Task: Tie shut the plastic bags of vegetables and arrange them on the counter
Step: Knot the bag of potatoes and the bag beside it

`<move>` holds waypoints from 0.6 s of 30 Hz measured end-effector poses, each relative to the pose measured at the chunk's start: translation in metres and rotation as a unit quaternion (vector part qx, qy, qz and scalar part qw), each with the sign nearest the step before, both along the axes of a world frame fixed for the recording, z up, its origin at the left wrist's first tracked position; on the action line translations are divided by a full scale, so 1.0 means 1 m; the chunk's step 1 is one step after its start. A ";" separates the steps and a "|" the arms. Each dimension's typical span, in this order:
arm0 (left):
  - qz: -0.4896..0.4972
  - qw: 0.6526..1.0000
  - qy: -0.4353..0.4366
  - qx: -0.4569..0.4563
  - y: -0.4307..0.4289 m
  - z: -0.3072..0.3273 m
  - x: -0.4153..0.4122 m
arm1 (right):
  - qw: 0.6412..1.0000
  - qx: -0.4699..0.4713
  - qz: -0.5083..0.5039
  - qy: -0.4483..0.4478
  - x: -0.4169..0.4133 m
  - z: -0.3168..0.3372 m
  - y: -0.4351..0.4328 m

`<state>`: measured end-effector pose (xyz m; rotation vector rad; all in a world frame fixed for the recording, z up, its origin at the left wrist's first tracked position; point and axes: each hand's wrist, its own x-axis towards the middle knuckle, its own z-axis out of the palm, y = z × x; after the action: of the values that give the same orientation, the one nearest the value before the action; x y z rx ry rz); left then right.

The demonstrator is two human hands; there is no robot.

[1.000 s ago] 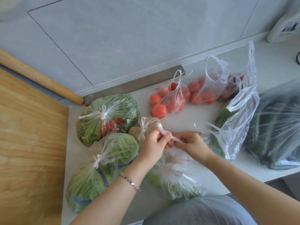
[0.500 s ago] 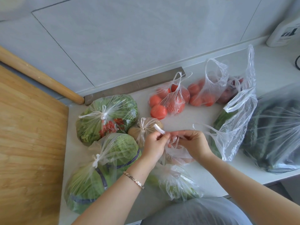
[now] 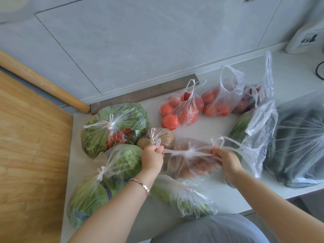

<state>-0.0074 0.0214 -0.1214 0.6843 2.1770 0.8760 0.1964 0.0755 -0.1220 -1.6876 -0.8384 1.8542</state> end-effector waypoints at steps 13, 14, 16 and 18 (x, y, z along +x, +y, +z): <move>-0.091 0.964 -0.238 0.075 0.012 0.031 0.016 | 0.949 0.255 0.166 -0.084 -0.028 0.052 0.009; -0.107 0.949 -0.291 0.064 0.013 0.031 0.019 | 0.943 0.263 0.186 -0.079 -0.034 0.053 0.011; -0.127 0.929 -0.347 0.034 0.014 0.027 0.026 | 0.950 0.247 0.183 -0.046 -0.041 0.053 0.016; -0.122 0.914 -0.386 0.025 0.017 0.024 0.031 | 0.963 0.220 0.154 -0.012 -0.043 0.050 0.021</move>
<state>0.0239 0.0380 -0.0973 0.4989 1.3362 0.8768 0.1532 0.0969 -0.0719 -1.3566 -1.4697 1.6684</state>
